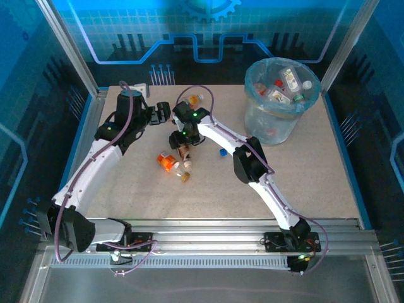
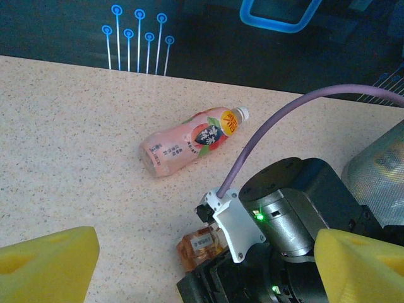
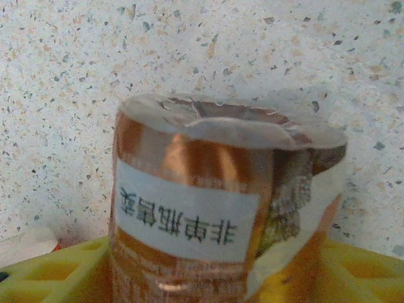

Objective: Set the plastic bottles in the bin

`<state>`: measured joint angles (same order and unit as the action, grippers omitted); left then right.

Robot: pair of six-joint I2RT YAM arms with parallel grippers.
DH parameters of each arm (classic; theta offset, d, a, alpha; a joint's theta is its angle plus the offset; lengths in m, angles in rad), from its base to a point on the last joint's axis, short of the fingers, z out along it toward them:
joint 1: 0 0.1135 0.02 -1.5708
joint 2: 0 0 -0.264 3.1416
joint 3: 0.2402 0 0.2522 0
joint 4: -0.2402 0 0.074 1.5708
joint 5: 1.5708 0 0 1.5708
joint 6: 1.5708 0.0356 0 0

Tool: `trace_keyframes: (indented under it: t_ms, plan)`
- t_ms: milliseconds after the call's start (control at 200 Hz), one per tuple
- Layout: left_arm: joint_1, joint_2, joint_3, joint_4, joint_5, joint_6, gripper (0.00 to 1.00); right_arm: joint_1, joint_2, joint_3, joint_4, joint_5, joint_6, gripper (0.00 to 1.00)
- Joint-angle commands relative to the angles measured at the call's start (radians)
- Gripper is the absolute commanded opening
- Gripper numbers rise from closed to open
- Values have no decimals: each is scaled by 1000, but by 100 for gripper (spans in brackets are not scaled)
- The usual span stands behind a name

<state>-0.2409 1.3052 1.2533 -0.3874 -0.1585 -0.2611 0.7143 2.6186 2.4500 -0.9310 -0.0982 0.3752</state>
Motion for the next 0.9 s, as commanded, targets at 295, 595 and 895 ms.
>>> trace_keyframes:
  t_ms: [295,595,895]
  plan:
    - [6,-53,64,-54,46,-45,89,-12,-268,-45,66,-2,-82,62]
    - [-47,-44,126,-53,52,-48,86,-38,-560,-185,112,-23,-164,59]
    - [-264,85,298,-53,-14,8,86,-198,-879,-358,179,-43,-234,58]
